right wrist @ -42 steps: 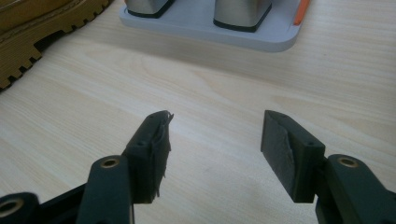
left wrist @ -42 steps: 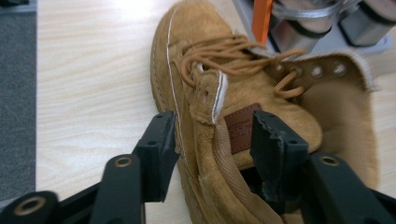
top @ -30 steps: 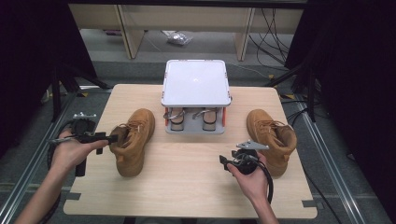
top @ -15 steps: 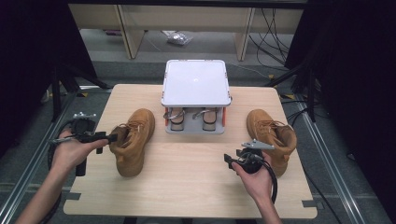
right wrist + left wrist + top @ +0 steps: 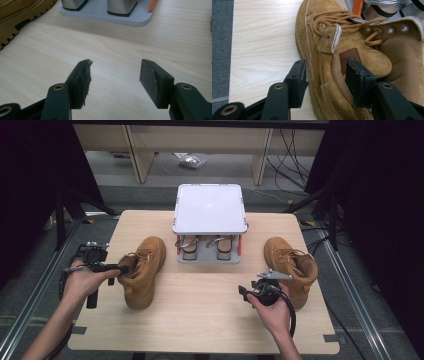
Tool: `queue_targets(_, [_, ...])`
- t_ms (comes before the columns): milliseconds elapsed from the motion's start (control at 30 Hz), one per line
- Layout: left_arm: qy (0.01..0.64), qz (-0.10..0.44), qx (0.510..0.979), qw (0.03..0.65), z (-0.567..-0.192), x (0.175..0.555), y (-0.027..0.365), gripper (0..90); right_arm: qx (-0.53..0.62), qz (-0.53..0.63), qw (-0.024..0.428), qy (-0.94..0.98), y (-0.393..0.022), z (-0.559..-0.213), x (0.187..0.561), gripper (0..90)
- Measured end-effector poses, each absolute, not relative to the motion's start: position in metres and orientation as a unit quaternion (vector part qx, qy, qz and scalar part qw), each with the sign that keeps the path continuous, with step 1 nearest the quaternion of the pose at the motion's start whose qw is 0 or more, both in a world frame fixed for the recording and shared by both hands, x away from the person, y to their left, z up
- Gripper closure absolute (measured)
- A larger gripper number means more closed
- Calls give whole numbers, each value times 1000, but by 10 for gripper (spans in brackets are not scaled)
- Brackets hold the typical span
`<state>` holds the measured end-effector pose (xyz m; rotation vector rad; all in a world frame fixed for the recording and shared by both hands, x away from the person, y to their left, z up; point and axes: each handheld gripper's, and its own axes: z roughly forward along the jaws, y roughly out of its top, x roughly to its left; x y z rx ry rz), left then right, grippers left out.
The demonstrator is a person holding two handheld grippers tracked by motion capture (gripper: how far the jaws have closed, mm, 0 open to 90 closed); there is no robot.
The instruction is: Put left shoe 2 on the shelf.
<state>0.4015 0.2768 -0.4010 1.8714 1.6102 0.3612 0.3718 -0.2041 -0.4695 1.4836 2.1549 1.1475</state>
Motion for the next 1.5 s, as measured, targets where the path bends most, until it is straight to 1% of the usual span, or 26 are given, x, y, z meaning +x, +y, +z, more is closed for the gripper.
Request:
queue_targets(100, [612,134,713,316,-401,402,276,532,516,398,139,745,-202,-468,371,428])
queue_targets(133, [610,134,713,317,-401,403,275,547,527,397,132,740,-200,-467,369,428])
queue_targets(167, [611,128,716,313,-401,404,275,562,513,398,140,748,-202,-467,371,428])
queue_targets(300, [607,128,724,301,-403,409,270,593,511,403,136,747,-199,-467,370,428])
queue_targets(433, [611,119,728,287,-412,415,266,666,512,395,138,750,-199,-467,369,427])
queue_targets(467, [613,116,727,286,-415,416,265,670,511,395,138,751,-199,-467,370,426])
queue_targets(633, [617,123,720,292,-417,416,266,751,517,399,129,746,-198,-469,369,426])
queue_targets(667, [618,122,718,296,-418,416,267,759,505,395,141,754,-200,-469,371,426])
queue_targets(700, [620,121,715,299,-418,415,268,767,505,400,132,753,-199,-470,371,426])
queue_targets(733, [622,118,712,303,-419,415,270,775,509,393,140,753,-199,-469,370,427])
queue_targets(867, [631,110,696,325,-421,414,274,795,512,393,135,752,-198,-470,370,427])
queue_targets(1033, [632,110,688,338,-423,412,280,818,523,401,126,742,-199,-469,369,427])
queue_targets(1067, [629,108,691,340,-422,413,281,819,524,403,128,740,-199,-470,370,427])
queue_targets(1167, [637,108,680,348,-422,415,284,825,513,399,138,747,-201,-471,371,428])
queue_targets(1233, [640,101,676,351,-422,415,286,827,517,399,131,746,-202,-471,372,428])
queue_targets(1500, [655,93,648,376,-420,417,293,831,519,400,138,743,-205,-471,372,430])
